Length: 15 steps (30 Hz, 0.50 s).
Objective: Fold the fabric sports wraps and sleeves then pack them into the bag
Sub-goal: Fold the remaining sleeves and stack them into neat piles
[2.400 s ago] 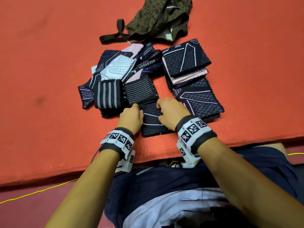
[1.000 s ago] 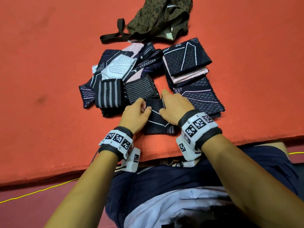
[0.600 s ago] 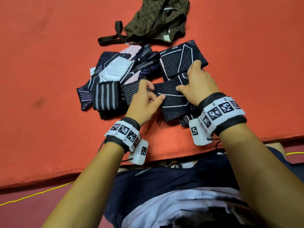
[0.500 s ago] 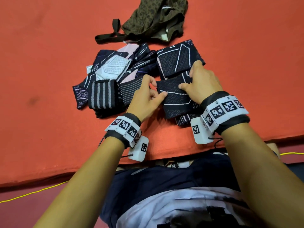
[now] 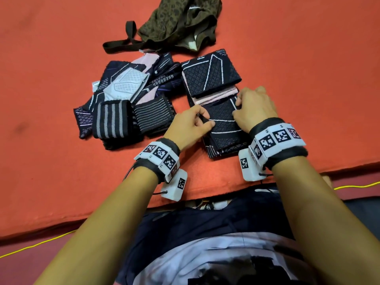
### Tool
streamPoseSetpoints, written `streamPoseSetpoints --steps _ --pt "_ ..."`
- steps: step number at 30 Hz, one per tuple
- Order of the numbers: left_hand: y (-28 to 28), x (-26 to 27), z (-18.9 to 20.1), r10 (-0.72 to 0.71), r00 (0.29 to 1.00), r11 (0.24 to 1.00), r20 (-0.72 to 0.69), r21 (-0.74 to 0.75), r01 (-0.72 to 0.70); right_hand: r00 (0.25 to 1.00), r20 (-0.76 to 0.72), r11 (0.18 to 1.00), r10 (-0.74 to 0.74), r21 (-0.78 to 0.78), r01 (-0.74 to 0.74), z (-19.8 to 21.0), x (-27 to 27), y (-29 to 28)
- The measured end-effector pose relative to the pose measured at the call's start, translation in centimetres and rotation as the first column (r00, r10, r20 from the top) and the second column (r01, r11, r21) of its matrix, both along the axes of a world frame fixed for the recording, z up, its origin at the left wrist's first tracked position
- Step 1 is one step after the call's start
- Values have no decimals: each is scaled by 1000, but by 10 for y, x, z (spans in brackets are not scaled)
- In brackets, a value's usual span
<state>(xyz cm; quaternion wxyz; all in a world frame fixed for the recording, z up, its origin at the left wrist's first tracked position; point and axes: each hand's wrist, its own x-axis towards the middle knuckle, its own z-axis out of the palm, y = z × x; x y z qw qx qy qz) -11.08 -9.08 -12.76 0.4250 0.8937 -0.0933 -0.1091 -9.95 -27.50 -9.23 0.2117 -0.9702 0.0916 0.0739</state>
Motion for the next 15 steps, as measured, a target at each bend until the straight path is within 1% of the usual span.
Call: streamPoseSetpoints --steps 2,4,8,13,15 --pt "-1 1 0 -26 1000 998 -4 55 27 1000 16 1000 11 27 -12 2 -1 4" --pt "-1 3 0 -46 999 993 -5 113 47 999 15 997 52 55 -53 2 -2 10" --pt "1 5 -3 -51 999 984 -13 172 52 992 -43 991 121 68 -118 -7 -4 19" --pt "0 1 -8 -26 999 985 -33 170 31 989 -92 981 114 166 -97 -13 -5 17" --pt "-1 -1 -10 -32 999 982 -41 182 39 994 -70 978 86 198 -70 -13 -5 12"
